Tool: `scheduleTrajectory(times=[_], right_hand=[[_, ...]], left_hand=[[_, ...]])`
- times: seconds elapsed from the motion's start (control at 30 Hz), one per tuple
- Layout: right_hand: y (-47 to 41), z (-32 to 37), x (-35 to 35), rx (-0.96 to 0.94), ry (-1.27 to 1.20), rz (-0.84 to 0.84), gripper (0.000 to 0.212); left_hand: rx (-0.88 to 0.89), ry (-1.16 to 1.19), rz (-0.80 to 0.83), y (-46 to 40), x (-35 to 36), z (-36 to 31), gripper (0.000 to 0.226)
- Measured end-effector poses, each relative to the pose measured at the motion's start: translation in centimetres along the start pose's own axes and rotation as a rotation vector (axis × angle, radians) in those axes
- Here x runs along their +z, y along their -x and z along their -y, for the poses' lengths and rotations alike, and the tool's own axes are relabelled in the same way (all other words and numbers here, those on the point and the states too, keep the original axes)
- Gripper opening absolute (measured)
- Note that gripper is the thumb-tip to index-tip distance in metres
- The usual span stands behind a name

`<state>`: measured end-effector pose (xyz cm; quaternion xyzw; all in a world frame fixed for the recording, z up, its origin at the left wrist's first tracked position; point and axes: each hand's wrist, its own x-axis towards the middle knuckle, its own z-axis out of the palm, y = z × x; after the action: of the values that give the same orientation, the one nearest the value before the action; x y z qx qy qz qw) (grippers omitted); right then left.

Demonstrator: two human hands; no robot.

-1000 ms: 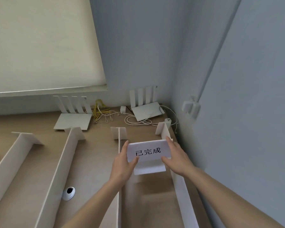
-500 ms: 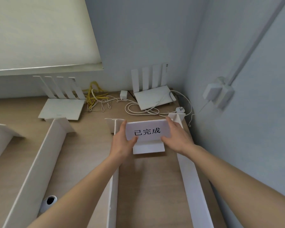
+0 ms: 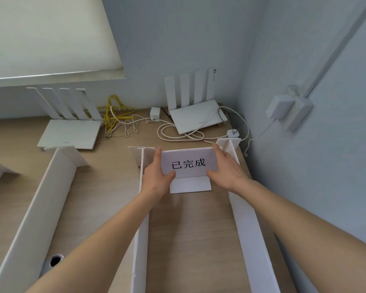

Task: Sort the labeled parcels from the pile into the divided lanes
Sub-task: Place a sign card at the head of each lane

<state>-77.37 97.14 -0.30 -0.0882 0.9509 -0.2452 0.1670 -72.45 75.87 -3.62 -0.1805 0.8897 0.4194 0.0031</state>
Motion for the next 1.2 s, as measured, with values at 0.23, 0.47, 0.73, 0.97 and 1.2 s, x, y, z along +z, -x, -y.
scheduleTrajectory(times=[0.23,0.47,0.73,0.97,1.2], right_hand=[[2.2,0.7,-1.1,0.007,0.025,0.012,0.089],[7.4,4.2,-4.3,-0.03,0.091,-0.001,0.088],[16.7,16.2,-10.1,-0.185,0.284,-0.117,0.084],[30.9,34.4,-12.9,-0.4,0.413,-0.183,0.083],[50.0,54.2,-12.0,-0.656,0.415,-0.244,0.084]], left_hand=[[0.007,-0.026,0.045,1.4,-1.4,-1.0,0.094],[0.088,-0.073,0.042,5.9,-5.8,-3.7,0.084],[0.245,-0.207,-0.144,15.1,-21.7,-6.6,0.073],[0.211,-0.299,-0.397,29.5,-42.5,-4.7,0.073],[0.105,-0.404,-0.637,52.0,-64.0,0.9,0.076]])
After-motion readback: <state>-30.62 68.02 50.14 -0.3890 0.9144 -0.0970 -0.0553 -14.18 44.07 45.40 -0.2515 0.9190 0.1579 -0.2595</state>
